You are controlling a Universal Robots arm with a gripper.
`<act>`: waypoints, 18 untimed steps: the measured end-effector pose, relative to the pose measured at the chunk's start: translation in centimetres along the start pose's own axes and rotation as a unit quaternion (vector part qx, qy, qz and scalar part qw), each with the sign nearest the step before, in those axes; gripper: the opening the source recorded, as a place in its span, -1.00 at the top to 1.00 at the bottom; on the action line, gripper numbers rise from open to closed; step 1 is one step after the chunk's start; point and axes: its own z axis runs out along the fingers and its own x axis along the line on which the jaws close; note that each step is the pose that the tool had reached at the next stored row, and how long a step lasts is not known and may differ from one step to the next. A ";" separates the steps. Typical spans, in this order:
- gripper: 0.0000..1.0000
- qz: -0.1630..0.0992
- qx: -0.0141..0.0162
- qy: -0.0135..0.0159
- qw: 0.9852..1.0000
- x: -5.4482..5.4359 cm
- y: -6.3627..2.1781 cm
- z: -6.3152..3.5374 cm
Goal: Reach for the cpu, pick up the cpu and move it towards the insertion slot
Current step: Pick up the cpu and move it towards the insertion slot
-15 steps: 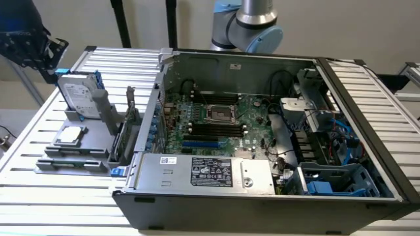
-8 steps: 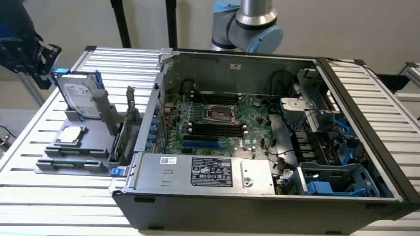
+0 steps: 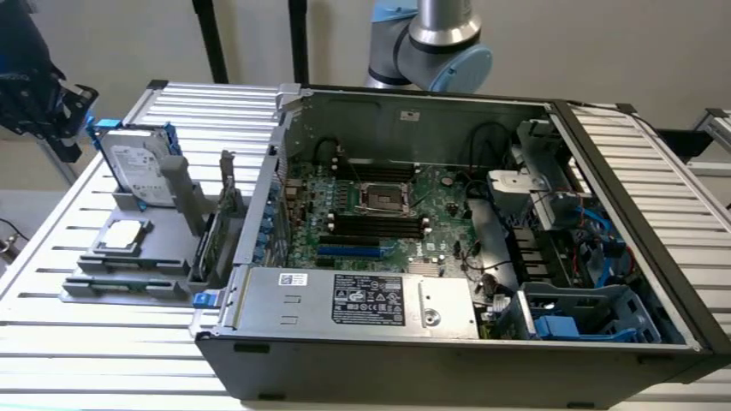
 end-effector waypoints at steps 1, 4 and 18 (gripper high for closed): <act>0.79 0.000 0.000 0.000 1.000 0.0 0.00 0.00; 0.76 0.000 0.000 0.000 1.000 0.0 0.00 -0.01; -0.31 0.000 0.000 0.000 1.000 0.1 -0.02 0.94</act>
